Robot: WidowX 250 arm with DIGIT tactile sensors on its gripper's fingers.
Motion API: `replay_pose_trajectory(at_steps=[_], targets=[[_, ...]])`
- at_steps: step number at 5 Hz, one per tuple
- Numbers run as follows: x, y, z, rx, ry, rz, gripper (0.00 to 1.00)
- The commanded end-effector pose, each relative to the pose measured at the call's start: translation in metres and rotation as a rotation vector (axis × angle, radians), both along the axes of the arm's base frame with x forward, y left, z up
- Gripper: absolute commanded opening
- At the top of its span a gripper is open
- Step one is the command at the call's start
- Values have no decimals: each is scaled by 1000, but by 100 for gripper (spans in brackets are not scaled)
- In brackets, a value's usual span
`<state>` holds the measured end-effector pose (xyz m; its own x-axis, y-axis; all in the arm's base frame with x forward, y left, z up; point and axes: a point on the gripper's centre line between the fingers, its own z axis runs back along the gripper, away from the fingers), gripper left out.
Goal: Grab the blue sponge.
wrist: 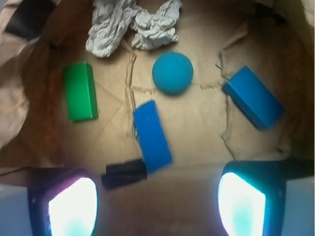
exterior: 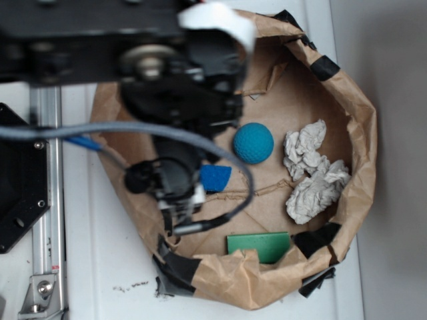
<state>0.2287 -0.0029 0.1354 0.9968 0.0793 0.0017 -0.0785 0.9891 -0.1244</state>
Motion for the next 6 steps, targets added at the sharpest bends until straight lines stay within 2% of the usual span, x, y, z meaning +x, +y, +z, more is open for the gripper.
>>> replay_pose_trajectory(at_steps=[1, 2, 3, 4, 5, 6], targets=[[11, -20, -54, 111, -10, -100, 100], [14, -36, -100, 40, 17, -185, 100], [4, -45, -107, -13, 47, -195, 100], [-1, -41, -96, 13, 32, -174, 0], [5, -27, -67, 62, -35, -173, 0], [18, -12, -23, 135, -106, -121, 0]])
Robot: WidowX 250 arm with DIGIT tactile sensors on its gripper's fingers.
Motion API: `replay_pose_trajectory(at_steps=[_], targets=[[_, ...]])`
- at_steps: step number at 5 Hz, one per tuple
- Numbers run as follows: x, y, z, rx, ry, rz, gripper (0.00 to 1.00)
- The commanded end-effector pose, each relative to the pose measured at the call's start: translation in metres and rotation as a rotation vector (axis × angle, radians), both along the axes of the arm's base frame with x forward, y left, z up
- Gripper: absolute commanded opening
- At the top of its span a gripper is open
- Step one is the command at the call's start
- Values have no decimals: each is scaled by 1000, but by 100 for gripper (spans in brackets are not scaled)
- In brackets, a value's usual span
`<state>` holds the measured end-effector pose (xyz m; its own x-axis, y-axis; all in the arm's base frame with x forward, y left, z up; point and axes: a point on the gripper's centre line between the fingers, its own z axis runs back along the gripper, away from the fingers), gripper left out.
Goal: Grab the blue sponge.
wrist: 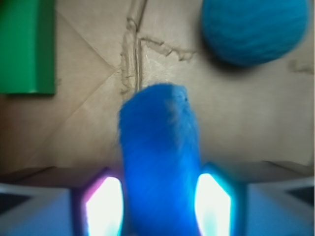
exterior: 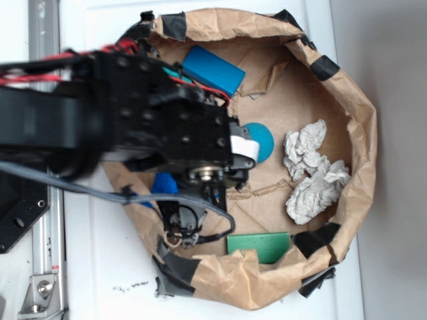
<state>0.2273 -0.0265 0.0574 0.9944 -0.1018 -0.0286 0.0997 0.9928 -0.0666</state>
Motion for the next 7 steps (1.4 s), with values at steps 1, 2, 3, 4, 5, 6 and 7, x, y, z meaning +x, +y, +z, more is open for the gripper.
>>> replay_pose_trajectory(at_steps=[1, 2, 3, 4, 5, 6, 7], targets=[[25, 22, 107, 88, -254, 96, 0], [27, 25, 110, 79, -234, 98, 100], [23, 29, 85, 97, -180, 125, 100], [19, 33, 37, 78, -121, 124, 100], [11, 19, -9, 15, -95, 34, 100], [3, -4, -29, 6, -74, -19, 100], [-4, -7, -41, 54, -42, -67, 100]])
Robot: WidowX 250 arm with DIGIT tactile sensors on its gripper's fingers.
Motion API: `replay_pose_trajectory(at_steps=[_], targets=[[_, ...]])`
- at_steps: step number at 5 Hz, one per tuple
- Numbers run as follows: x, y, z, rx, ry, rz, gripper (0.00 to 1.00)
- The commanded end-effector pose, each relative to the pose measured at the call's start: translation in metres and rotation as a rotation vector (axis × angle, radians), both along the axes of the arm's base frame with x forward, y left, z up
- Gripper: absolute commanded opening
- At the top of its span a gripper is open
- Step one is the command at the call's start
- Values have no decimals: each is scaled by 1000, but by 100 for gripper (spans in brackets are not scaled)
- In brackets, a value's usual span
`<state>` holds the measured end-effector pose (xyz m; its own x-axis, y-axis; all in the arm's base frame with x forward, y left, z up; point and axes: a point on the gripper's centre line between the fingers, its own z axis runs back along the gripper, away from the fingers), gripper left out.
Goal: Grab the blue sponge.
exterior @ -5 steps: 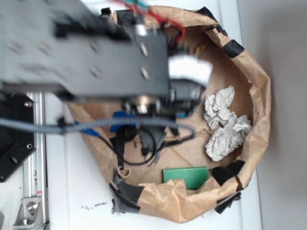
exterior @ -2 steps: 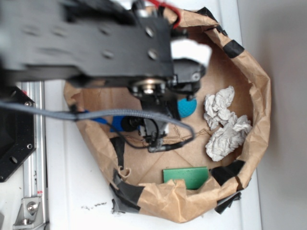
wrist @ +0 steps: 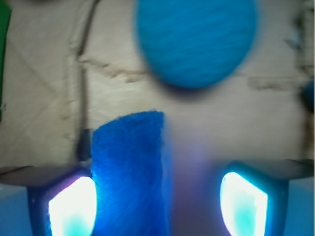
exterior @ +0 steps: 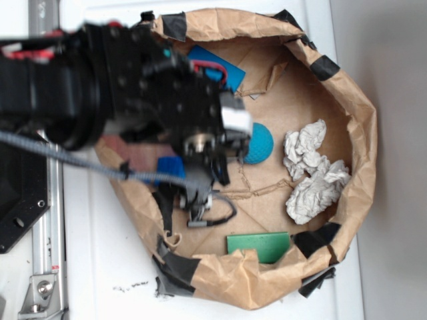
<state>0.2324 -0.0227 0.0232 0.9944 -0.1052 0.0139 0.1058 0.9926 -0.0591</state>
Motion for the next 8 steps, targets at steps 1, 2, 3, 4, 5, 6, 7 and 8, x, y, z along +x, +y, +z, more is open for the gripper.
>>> replay_pose_trajectory(at_steps=[1, 2, 3, 4, 5, 6, 7, 8], targets=[[-12, -3, -14, 68, 13, -45, 0], [-11, -3, -15, 83, 25, -46, 0], [-8, -3, -7, 84, 18, -54, 0], [-2, 2, 20, 114, -19, -45, 0], [9, 16, 70, 96, -225, -72, 0], [18, 18, 120, 92, -243, -62, 0], [28, 22, 167, 94, -188, -15, 0], [31, 19, 161, 85, -155, 4, 0]])
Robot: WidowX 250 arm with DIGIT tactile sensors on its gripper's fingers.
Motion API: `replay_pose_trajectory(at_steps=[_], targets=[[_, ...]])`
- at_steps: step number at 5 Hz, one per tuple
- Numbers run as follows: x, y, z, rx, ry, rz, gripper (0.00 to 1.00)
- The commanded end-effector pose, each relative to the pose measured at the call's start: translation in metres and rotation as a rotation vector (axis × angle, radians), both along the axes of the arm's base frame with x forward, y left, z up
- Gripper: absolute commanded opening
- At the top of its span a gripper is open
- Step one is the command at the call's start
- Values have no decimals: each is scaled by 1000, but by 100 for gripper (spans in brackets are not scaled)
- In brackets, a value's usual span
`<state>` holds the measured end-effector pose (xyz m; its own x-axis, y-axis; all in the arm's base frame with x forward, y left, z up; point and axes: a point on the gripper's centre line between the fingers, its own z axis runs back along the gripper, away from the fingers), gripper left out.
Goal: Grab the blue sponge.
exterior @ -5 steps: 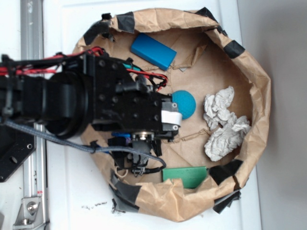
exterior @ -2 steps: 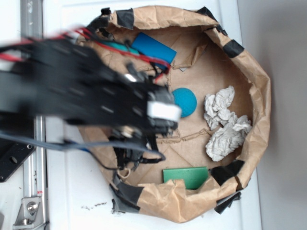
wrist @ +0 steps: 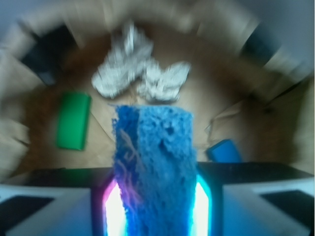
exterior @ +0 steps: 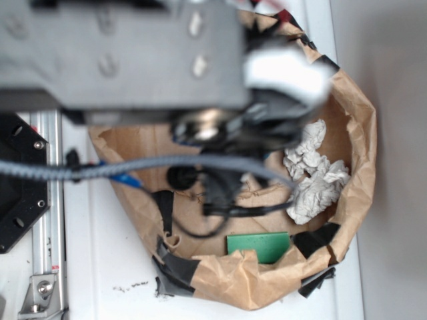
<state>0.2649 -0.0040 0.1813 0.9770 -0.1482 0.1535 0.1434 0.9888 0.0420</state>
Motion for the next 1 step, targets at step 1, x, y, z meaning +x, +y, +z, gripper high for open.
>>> replay_pose_trajectory(at_steps=[1], targets=[[-5, -1, -2, -18, 5, 55, 0]])
